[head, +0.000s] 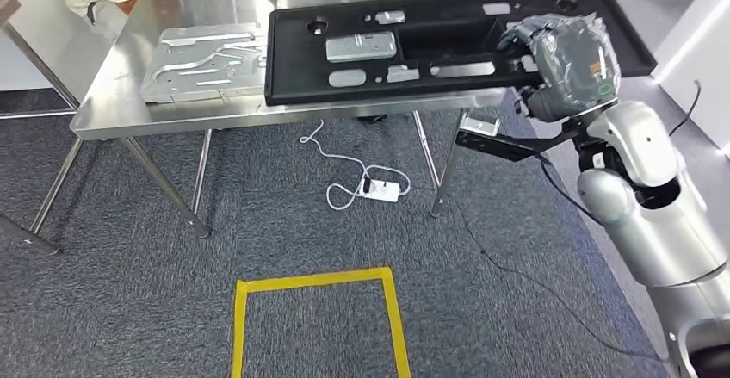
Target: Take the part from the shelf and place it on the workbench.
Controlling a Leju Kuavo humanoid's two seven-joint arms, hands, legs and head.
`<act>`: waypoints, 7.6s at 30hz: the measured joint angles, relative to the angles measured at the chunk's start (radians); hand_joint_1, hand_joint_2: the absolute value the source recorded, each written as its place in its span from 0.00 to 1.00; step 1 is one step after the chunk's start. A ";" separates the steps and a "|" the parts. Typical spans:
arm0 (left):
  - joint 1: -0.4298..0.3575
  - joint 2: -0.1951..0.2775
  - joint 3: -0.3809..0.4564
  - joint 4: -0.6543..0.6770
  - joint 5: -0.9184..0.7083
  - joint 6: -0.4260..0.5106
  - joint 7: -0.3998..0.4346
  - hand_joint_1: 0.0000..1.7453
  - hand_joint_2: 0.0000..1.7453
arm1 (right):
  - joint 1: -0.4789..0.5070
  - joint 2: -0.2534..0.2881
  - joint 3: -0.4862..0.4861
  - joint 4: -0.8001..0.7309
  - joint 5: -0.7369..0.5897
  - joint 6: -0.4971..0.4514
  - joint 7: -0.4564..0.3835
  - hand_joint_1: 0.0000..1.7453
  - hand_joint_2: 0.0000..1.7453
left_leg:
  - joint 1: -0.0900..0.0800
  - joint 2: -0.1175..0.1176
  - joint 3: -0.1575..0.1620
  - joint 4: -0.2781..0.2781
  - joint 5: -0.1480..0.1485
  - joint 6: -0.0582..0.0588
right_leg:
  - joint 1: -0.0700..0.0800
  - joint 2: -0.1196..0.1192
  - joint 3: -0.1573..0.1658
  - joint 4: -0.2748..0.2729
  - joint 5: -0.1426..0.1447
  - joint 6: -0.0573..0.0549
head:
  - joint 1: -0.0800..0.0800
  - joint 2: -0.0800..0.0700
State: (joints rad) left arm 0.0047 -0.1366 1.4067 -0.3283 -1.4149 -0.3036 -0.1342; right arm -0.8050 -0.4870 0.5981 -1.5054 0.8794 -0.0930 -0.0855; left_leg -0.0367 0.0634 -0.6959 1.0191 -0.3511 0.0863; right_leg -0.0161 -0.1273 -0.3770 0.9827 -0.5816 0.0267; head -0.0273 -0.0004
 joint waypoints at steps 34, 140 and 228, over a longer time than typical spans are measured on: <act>0.000 0.005 0.019 0.000 -0.003 0.000 0.004 0.00 1.00 | -0.070 0.005 0.056 0.067 0.028 -0.022 -0.002 1.00 1.00 | 0.052 -0.055 0.063 0.006 -0.057 -0.045 | -0.029 0.081 -0.127 0.168 0.086 0.037 | -0.011 0.000; -0.024 -0.128 0.090 -0.297 -0.083 -0.189 0.003 0.00 0.00 | 0.427 0.041 -0.056 -0.068 0.089 -0.062 0.115 0.00 0.00 | 0.037 -0.058 0.038 0.023 -0.036 -0.069 | -0.014 0.131 -0.158 0.076 0.055 -0.005 | -0.010 0.000; -0.027 -0.034 0.087 -0.088 -0.135 0.032 -0.042 0.00 0.00 | 0.805 0.527 -0.593 1.296 -0.915 0.093 0.045 0.00 0.00 | 0.026 0.038 0.114 -0.009 -0.104 -0.025 | -0.019 0.091 -0.174 0.207 0.081 0.024 | 0.004 0.000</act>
State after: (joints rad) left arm -0.0224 -0.1709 1.4935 -0.4159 -1.5503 -0.2718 -0.1760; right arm 0.0001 0.0397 0.0047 -0.2098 -0.0355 0.0000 -0.0404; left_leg -0.0103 0.1009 -0.5822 1.0105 -0.4549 0.0611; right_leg -0.0347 -0.0368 -0.5510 1.1902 -0.5003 0.0507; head -0.0235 -0.0004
